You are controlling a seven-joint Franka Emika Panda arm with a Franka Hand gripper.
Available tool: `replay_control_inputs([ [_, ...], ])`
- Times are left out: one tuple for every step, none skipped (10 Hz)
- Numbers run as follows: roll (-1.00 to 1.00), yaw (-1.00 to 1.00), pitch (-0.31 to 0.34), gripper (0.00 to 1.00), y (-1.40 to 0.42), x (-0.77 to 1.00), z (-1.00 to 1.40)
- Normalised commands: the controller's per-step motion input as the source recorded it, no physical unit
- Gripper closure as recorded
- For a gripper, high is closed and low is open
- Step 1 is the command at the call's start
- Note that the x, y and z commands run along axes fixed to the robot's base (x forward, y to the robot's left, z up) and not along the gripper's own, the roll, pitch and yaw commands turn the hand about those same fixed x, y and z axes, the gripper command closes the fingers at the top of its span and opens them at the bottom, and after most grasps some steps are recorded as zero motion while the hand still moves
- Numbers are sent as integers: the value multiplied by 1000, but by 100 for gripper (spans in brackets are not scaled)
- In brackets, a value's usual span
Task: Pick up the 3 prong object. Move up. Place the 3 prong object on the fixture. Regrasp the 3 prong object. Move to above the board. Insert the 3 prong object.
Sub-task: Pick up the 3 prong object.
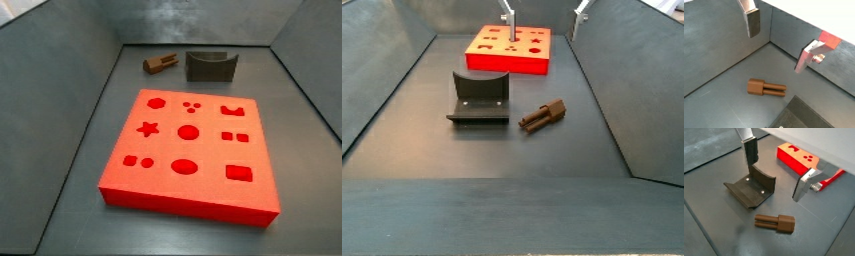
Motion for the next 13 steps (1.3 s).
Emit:
replay_control_inputs([
  [0, -451, 0, 0, -103, -309, -91],
  [0, -897, -16, 0, 0, -257, -326],
  [0, -994, 0, 0, 0, -120, -380],
  [0, -1000, 0, 0, 0, -49, -471],
  [0, -1000, 0, 0, 0, -60, -494],
  [0, -1000, -1, 0, 0, -46, -577],
  [-4, -1000, -19, 0, 0, -23, -769],
  [-4, -1000, -40, 0, 0, -51, -837],
  [-7, -960, -74, 0, -43, -86, -871],
  [-13, -857, -144, 0, -163, -71, -829],
  [-56, -691, -211, 0, -106, -43, -717],
  [-64, -523, -300, 0, -60, -397, -637],
  [-44, -411, -269, 0, 0, -237, -686],
])
